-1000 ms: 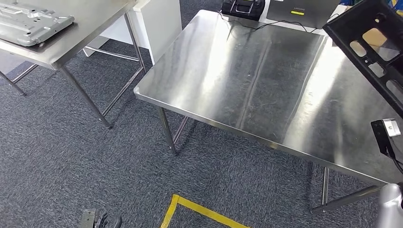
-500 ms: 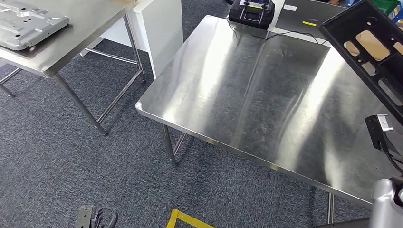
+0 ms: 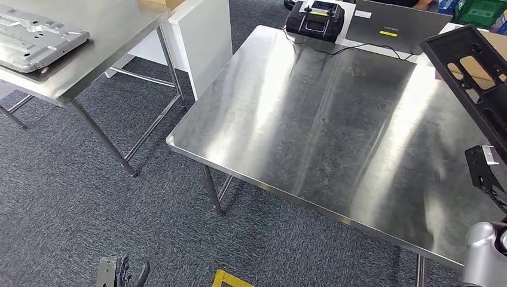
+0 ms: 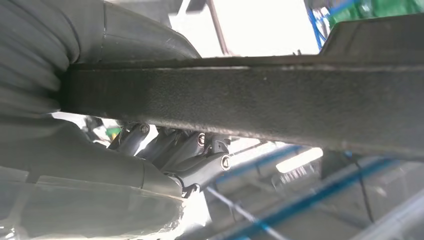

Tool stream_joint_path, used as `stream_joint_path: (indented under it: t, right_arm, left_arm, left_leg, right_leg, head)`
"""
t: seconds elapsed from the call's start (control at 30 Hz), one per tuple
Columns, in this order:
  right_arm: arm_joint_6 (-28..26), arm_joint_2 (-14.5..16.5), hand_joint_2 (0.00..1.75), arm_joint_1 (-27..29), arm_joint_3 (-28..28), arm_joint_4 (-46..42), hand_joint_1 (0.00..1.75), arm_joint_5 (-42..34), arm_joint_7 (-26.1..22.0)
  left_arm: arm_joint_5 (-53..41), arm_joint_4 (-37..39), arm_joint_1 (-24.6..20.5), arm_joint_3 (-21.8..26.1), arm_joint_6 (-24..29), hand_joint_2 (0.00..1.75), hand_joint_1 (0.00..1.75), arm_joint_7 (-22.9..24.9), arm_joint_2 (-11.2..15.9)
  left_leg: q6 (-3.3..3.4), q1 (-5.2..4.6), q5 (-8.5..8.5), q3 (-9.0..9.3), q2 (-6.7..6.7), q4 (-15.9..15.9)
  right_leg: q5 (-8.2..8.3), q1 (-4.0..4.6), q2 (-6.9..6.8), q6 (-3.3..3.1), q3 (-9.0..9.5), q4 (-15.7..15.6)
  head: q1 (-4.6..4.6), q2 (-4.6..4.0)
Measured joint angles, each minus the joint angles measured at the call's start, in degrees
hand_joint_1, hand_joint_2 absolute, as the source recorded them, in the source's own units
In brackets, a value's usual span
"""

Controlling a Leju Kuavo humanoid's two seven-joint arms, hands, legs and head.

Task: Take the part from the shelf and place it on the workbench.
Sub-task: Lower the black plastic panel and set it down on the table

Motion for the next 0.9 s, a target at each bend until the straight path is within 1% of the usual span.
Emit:
stream_joint_path:
  t: [0.13, 0.27, 0.4, 0.47, 0.6, 0.77, 0.9]
  right_arm:
    - [-0.14, -0.06, 1.75, -2.85, -0.74, 8.13, 1.75, 0.01, 1.62]
    - [-0.34, -0.04, 1.75, -4.8, -0.8, 15.78, 1.75, 0.02, 3.6]
    - [-0.72, 0.04, 0.0, -6.17, -0.23, 20.95, 0.0, 0.03, 4.92]
    - [-1.1, 0.22, 0.0, -6.83, 0.35, 22.93, 0.0, 0.03, 5.47]
    - [-1.46, 0.91, 0.0, -7.92, 1.98, 25.58, 0.0, 0.03, 6.83]
    - [-1.35, 1.88, 0.0, -9.57, 4.5, 27.7, 0.0, 0.03, 8.96]
    - [-1.31, 2.29, 0.0, -10.15, 5.66, 28.52, 0.0, 0.03, 9.58]
  left_arm:
    - [4.54, -2.18, 1.08, -1.62, -4.0, 1.75, 0.0, 0.0, -0.09]
    - [7.23, -3.51, 1.4, -2.79, -6.82, 1.75, 0.0, 0.0, -0.18]
    - [8.61, -3.66, 1.39, -3.08, -8.38, 1.75, 0.0, 0.0, -0.2]
    - [9.15, -3.61, 1.39, -3.1, -8.67, 1.75, 0.0, 0.0, -0.2]
    - [9.9, -2.96, 1.35, -3.08, -8.55, 0.0, 0.0, 0.0, 0.01]
    - [9.41, -1.28, 1.32, -3.17, -8.5, 0.0, 0.0, 0.0, 0.44]
    - [8.7, -0.48, 1.29, -3.65, -8.47, 0.0, 0.0, 0.0, 0.6]
  left_leg:
    - [-0.68, 0.07, -0.05, 0.19, 0.07, -0.16]
    - [-0.73, 0.09, -0.07, 0.18, 0.04, -0.19]
    - [-0.78, -0.02, -0.1, 0.15, 0.04, -0.19]
    - [-0.8, -0.08, -0.11, 0.14, 0.05, -0.19]
    - [-0.8, -0.21, -0.11, 0.13, 0.03, -0.19]
    - [-0.79, -0.27, -0.1, 0.14, 0.03, -0.18]
    - [-0.79, -0.32, -0.1, 0.14, -0.02, -0.18]
  right_leg:
    - [-0.1, 0.17, 0.05, -0.17, -0.01, 0.02]
    - [-0.14, 0.2, 0.04, -0.22, 0.0, 0.03]
    - [-0.16, 0.2, 0.04, -0.25, 0.01, 0.04]
    - [-0.18, 0.2, 0.04, -0.26, 0.03, 0.04]
    - [-0.18, 0.19, 0.04, -0.26, 0.09, 0.04]
    - [-0.18, 0.18, 0.04, -0.26, 0.11, 0.03]
    - [-0.18, 0.15, 0.03, -0.26, 0.13, 0.02]
  head:
    - [0.0, 0.0]
    - [0.01, 0.0]
    - [0.02, 0.0]
    - [0.02, 0.0]
    - [0.02, 0.0]
    - [0.02, 0.0]
    - [0.03, 0.0]
